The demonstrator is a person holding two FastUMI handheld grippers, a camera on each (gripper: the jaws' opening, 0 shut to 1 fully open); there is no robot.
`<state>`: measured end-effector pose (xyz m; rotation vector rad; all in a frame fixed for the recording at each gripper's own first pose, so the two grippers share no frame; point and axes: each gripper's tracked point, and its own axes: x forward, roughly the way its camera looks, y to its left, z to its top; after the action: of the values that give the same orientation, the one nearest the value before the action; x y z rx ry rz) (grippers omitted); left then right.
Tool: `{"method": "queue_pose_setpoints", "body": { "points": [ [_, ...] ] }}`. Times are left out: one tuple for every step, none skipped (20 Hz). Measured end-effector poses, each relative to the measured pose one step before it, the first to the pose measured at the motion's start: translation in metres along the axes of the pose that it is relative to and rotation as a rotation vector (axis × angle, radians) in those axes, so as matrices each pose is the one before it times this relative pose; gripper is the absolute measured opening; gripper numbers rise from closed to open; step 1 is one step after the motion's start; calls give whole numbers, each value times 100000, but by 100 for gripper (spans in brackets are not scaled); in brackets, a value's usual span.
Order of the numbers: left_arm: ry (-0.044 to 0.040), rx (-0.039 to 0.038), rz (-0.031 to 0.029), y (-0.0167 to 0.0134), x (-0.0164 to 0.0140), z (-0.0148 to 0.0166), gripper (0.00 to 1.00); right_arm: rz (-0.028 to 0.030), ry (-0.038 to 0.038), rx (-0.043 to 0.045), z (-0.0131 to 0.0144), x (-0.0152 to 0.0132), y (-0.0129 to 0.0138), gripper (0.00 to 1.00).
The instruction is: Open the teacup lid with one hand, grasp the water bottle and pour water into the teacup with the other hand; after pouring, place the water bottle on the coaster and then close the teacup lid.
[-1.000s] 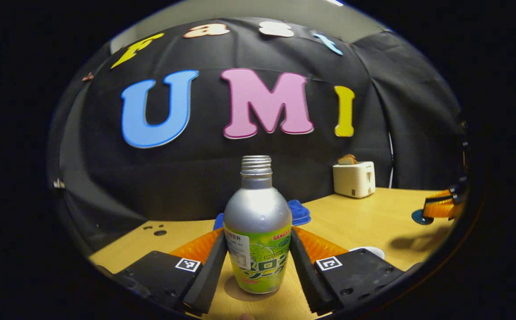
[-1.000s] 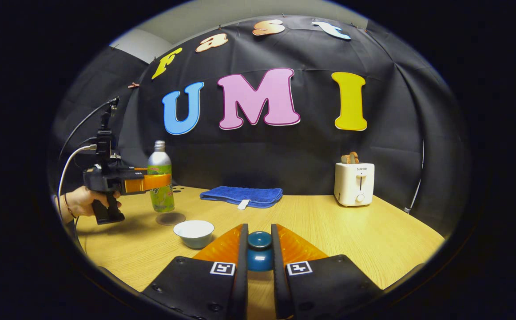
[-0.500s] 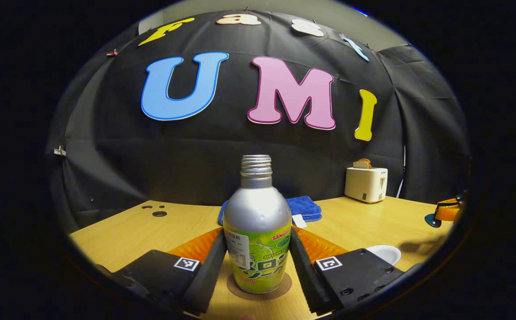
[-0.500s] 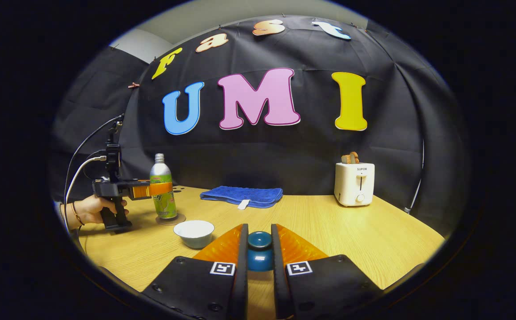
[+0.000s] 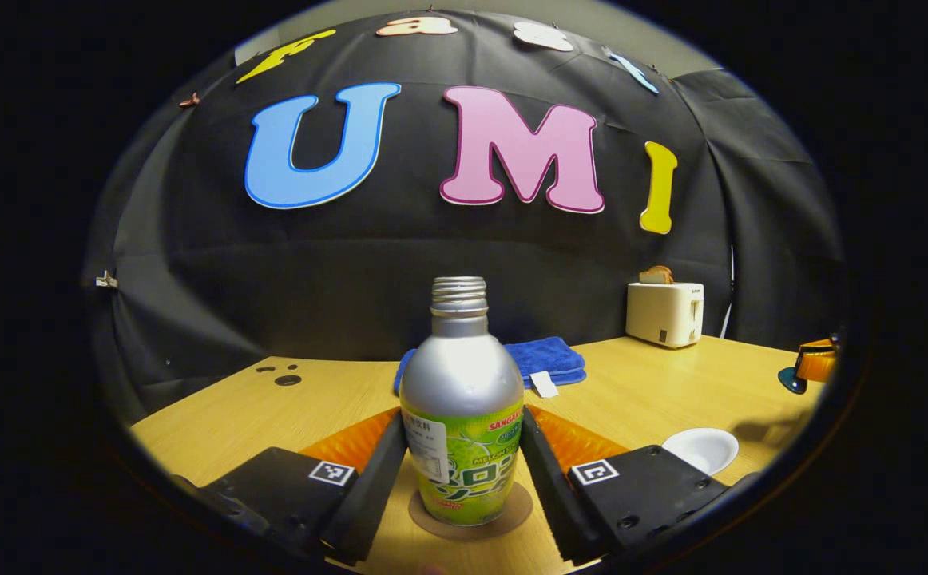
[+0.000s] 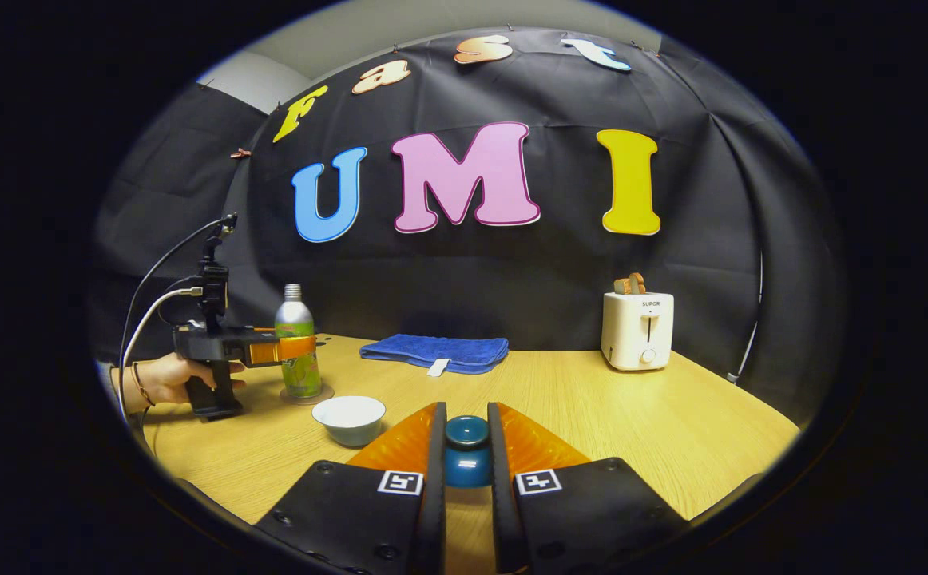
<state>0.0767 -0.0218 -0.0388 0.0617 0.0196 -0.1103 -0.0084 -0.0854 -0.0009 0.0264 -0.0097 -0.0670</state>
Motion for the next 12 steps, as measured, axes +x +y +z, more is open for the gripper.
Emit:
{"method": "queue_pose_setpoints", "body": {
  "points": [
    [-189,-81,507,167,-258,190,84,7,5,4,0,4,9,28],
    [-108,321,447,127,41,-19,85,11,0,-1,-4,-55,-19,28],
    [117,352,74,-26,-208,78,88,-4,-6,-6,3,34,-27,28],
    [575,115,-11,-162,-51,-94,88,49,-13,10,-16,-2,25,28],
    [918,4,-185,-46,-391,-53,88,377,-40,96,31,5,83,28],
    [807,154,-351,-128,-442,-206,89,429,50,-47,-33,28,152,28],
    [202,581,-700,-115,-711,-28,89,551,-11,72,37,36,84,28],
    [-290,778,-558,-162,-768,-6,89,749,61,26,-51,67,213,28],
    [-766,394,-1125,-297,-1047,99,89,825,81,12,-64,123,236,28],
    [-1164,548,-775,-373,-1427,90,89,905,-64,-30,85,-24,251,28],
    [-1020,570,320,-80,-1507,117,89,811,-72,64,8,52,324,28],
    [-723,1069,525,-266,-1465,122,89,960,19,24,-46,235,421,28]
  ]
}}
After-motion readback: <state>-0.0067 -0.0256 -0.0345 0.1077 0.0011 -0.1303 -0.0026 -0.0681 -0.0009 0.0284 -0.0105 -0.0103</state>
